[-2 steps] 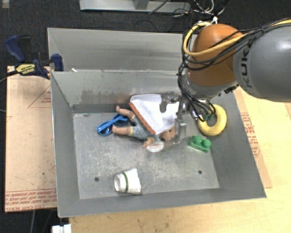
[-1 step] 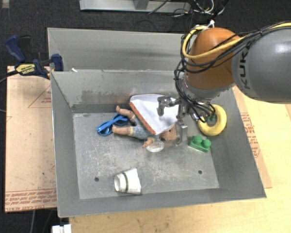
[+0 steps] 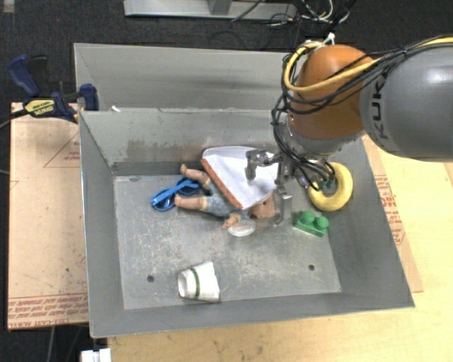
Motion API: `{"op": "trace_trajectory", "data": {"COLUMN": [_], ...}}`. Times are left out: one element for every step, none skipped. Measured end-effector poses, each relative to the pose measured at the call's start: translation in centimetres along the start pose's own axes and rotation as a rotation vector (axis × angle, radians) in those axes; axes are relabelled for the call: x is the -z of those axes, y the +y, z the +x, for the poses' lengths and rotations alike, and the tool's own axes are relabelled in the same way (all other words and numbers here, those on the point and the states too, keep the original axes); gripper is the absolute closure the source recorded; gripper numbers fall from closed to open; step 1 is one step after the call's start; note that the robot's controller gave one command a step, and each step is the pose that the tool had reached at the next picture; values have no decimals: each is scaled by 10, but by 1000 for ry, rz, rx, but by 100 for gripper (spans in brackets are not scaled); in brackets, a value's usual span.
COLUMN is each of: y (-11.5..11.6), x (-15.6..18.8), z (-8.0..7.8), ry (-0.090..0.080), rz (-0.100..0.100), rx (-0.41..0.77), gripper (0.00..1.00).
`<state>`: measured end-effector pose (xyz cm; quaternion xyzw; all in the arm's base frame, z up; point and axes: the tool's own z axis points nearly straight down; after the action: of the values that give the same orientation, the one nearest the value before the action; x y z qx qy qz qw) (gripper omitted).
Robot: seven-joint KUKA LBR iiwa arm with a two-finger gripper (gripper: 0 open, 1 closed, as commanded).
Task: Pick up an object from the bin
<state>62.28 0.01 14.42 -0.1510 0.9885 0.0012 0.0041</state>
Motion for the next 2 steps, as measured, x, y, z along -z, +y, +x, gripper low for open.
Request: {"op": "trace_trajectory", "data": {"y": [-4,-1], "x": [0,-3], "z": [-8,-17], "ry": [-1,-3], "rz": [1,2], "rx": [-249,-148], "gripper": [0,0]}}
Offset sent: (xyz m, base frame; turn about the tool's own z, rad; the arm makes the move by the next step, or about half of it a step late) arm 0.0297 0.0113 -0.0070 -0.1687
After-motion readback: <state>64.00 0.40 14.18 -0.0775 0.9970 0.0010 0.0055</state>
